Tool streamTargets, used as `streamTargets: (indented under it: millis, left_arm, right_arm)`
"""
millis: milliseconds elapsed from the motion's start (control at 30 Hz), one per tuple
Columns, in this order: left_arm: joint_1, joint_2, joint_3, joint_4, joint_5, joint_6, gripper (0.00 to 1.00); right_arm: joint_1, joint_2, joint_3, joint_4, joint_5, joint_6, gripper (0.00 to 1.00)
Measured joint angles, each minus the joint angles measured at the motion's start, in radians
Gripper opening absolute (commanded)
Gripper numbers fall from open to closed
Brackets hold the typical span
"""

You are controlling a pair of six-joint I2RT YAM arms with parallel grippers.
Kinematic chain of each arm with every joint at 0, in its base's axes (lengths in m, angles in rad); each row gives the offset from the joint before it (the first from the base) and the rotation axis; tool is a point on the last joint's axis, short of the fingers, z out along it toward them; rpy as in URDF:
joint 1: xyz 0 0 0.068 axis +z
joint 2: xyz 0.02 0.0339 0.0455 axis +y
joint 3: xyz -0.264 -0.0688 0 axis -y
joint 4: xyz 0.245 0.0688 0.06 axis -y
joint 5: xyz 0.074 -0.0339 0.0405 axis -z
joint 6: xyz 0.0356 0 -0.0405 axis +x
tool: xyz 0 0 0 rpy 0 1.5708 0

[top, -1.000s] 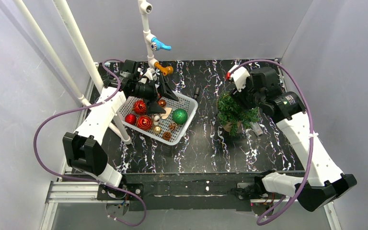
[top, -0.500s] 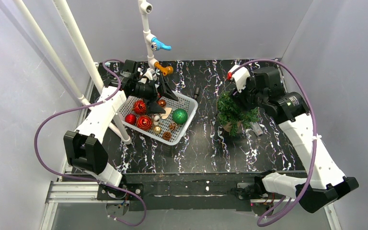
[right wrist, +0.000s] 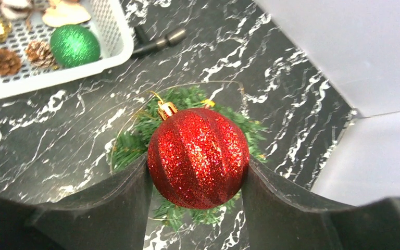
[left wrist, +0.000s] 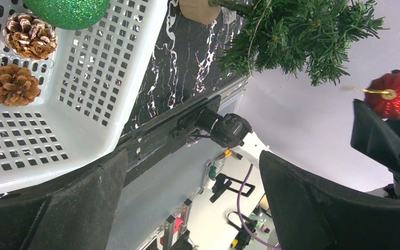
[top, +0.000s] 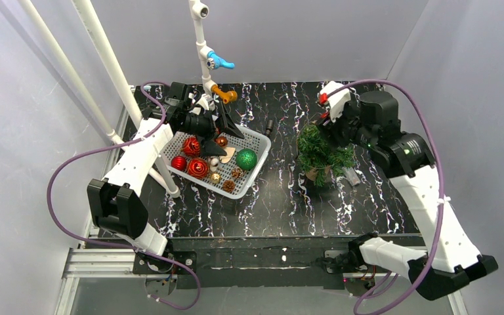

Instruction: Decorate the small christmas tree

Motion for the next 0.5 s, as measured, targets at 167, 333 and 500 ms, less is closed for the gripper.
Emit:
streamTargets:
  millis: [167,333,500]
  left_arm:
    - [0.0,0.0,0.0,0.001,0.0,-0.001,0.98]
    - [0.0,0.0,0.0,0.001,0.0,-0.001,0.98]
    - [0.0,0.0,0.0,0.001,0.0,0.0,0.98]
  right_arm:
    - [-0.047,-0.039,0.011,0.035,0.038,0.013,0.03]
    - [-0.139,0.03,0.061,0.021,0.03,0.063,0.05]
    - [-0.203,0.068,0.062,0.008,-0.016,0.12,0.05]
